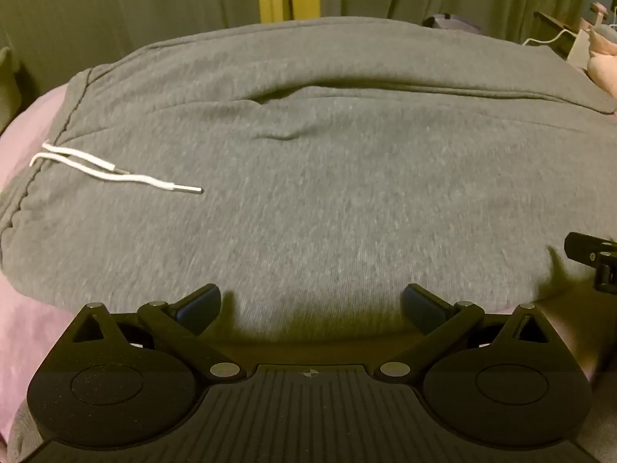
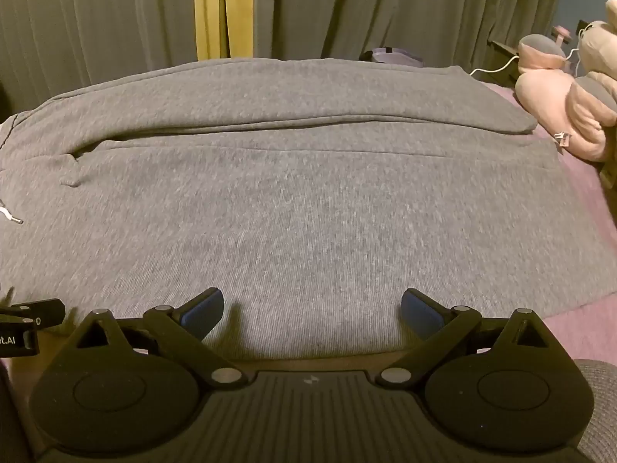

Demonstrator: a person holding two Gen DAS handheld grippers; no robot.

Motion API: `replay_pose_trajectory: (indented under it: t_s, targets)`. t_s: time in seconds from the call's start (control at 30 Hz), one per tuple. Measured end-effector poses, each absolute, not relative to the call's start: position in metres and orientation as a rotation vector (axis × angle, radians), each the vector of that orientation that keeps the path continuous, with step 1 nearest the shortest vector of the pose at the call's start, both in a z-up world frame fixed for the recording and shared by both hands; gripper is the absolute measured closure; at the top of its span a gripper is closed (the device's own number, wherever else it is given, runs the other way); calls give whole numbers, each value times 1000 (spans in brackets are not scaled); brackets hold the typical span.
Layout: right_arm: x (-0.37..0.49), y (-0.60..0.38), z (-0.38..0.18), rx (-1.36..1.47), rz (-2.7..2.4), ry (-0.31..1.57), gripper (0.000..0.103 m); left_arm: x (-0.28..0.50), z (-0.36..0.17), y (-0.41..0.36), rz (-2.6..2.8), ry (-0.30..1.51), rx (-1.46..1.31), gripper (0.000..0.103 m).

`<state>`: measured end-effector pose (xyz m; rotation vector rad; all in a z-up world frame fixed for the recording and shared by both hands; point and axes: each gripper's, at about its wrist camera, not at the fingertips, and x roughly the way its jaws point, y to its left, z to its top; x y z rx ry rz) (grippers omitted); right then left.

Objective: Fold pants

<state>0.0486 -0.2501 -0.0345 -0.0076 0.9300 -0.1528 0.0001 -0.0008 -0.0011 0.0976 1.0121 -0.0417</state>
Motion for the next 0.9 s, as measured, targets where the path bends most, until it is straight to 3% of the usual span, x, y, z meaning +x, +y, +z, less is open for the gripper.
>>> replay_pose_trajectory:
  t_s: [0.9]
  targets:
    - [49,-250,-34,-6,-154,929,4,0,-1,0,-43,1017,98,0]
